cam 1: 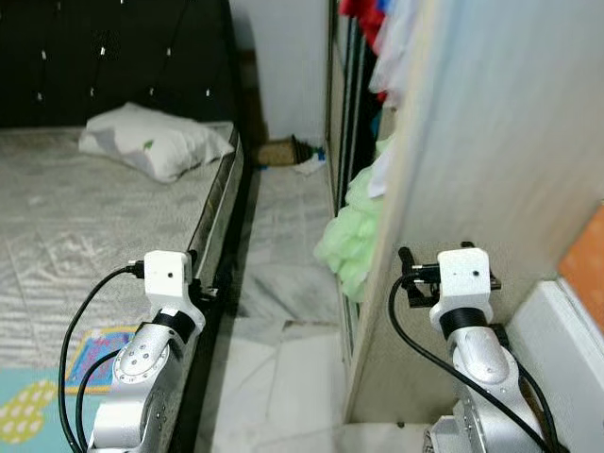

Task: Clean up the room

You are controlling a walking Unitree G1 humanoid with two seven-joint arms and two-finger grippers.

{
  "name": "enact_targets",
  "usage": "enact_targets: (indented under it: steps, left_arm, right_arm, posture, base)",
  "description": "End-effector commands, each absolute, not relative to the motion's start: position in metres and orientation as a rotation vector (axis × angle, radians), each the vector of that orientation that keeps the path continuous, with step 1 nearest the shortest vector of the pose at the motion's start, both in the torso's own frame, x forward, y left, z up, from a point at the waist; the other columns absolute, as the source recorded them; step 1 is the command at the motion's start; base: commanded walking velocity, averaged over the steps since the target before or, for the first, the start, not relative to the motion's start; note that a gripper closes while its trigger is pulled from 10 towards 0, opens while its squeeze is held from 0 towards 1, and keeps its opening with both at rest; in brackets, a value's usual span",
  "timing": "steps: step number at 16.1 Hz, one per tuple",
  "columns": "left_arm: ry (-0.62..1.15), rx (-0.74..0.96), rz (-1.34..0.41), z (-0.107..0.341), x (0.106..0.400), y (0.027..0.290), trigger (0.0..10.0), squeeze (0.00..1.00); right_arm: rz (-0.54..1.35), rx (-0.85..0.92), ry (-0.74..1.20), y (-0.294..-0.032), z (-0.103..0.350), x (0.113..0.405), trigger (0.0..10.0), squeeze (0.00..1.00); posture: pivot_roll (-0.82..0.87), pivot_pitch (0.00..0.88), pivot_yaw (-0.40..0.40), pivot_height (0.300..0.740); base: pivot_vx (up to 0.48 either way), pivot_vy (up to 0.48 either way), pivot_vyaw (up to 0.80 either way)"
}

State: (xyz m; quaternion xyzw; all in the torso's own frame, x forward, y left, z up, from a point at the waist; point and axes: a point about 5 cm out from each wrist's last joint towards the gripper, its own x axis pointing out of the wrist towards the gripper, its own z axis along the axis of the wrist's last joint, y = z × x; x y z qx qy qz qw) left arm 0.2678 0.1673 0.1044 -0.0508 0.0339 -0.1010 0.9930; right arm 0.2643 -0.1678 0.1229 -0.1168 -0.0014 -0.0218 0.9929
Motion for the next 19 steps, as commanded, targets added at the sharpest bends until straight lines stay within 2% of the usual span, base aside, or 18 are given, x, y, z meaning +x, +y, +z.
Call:
enact_targets:
  steps: [1,11,19]
  left_arm:
    - [0.058,-0.097,-0.198,0.1064,0.2694,0.1707,10.0,0.0]
    - [0.068,-0.1,-0.205,0.1048,0.2696,0.1695,10.0,0.0]
    - [0.073,-0.099,-0.205,0.1048,0.2708,0.1697,10.0,0.0]
  right_arm:
    - [-0.045,-0.236,-0.006,-0.167,0.1242,0.2657,10.0,0.0]
    - [-0.037,-0.236,-0.003,-0.167,0.123,0.2659,10.0,0.0]
    - [-0.04,-0.234,-0.001,-0.1669,0.1231,0.2667,10.0,0.0]
  posture:
    - [-0.18,0.0,0.016,0.74]
    - [-0.18,0.0,0.015,0.74]
    - [-0.18,0.0,0.017,0.74]
  base:
    - [0.0,0.0,0.0]
    - [0.0,0.0,0.0]
    - [-0.301,0.0,0.0]
